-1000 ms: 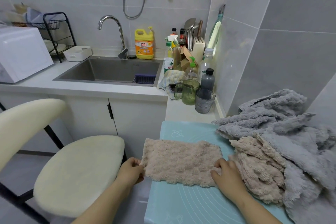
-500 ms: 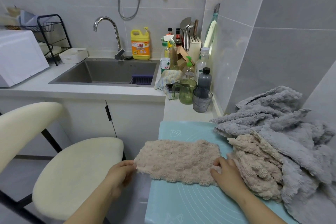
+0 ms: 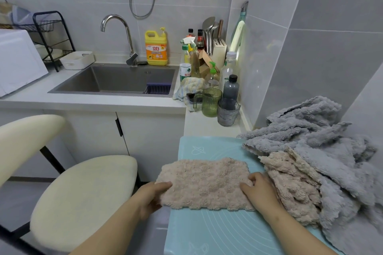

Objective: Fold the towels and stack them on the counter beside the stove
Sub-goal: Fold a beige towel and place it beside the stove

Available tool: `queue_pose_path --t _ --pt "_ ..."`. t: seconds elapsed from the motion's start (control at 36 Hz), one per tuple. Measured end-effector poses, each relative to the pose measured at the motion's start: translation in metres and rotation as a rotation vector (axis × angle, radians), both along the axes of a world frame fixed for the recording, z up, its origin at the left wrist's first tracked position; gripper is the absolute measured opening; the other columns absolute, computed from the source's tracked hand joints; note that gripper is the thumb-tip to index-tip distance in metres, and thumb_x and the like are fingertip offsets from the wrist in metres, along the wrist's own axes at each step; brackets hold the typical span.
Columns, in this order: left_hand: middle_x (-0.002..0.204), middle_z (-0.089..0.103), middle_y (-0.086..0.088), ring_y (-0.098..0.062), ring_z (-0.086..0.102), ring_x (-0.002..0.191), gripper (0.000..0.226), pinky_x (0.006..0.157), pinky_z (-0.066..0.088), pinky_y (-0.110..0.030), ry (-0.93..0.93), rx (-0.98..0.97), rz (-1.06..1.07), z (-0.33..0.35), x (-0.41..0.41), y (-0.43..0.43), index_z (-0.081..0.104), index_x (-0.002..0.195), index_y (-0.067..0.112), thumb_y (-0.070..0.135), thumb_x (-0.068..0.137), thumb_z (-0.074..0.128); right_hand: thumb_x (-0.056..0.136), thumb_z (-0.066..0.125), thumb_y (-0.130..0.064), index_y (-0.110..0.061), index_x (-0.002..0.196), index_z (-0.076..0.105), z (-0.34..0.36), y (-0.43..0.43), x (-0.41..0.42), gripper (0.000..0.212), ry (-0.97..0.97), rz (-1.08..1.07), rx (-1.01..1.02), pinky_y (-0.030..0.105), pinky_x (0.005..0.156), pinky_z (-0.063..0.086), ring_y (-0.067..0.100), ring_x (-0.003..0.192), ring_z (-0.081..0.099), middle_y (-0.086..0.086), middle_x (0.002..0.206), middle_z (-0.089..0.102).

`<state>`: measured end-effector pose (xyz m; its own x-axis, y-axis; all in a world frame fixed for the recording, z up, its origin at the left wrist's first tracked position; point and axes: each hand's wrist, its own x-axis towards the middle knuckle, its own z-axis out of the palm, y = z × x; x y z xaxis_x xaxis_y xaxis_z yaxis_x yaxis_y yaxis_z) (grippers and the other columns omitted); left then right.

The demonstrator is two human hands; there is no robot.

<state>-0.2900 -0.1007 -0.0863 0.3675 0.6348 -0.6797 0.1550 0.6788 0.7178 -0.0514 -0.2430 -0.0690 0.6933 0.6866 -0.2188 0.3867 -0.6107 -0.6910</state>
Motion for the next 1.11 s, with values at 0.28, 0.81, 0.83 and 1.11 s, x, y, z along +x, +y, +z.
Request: queue_pose_path --t 0.28,0.81,0.83,1.11 --pt "0.071 0.071 -0.016 -0.028 0.068 0.063 0.017 0.051 0.057 -0.033 -0.016 -0.204 0.024 0.006 0.006 0.026 0.064 0.089 0.001 0.014 0.08 0.069 0.082 0.067 -0.021 -0.006 0.128 0.038 0.001 0.02 0.0 0.056 0.068 -0.073 -0.087 0.028 0.077 0.041 0.025 0.095 0.051 0.014 0.121 0.048" --pt "0.093 0.063 -0.016 -0.029 0.063 0.077 0.018 0.061 0.052 -0.033 0.111 0.242 -0.016 0.012 0.013 0.032 0.051 0.105 0.009 0.013 0.09 0.06 0.077 0.065 -0.028 -0.008 0.075 0.047 -0.007 0.02 0.005 0.026 0.082 -0.01 0.023 0.029 0.06 0.033 0.02 0.065 0.051 0.004 0.076 0.055" --pt "0.092 0.061 -0.013 -0.028 0.062 0.075 0.018 0.059 0.051 -0.033 0.109 0.283 -0.012 0.013 0.014 0.031 0.049 0.105 0.012 0.011 0.09 0.059 0.077 0.064 -0.027 -0.004 0.082 0.049 -0.009 0.02 0.005 0.028 0.113 -0.004 0.04 0.028 0.061 0.033 0.017 0.065 0.049 0.005 0.076 0.052" --pt "0.084 0.062 -0.013 -0.024 0.063 0.065 0.028 0.052 0.049 -0.029 0.12 0.415 -0.042 0.017 0.009 0.024 0.045 0.105 0.012 0.012 0.086 0.066 0.084 0.066 -0.017 -0.013 0.133 0.049 0.001 0.016 0.007 0.052 0.349 -0.019 0.164 0.044 0.103 0.043 0.027 0.118 0.053 0.009 0.132 0.054"
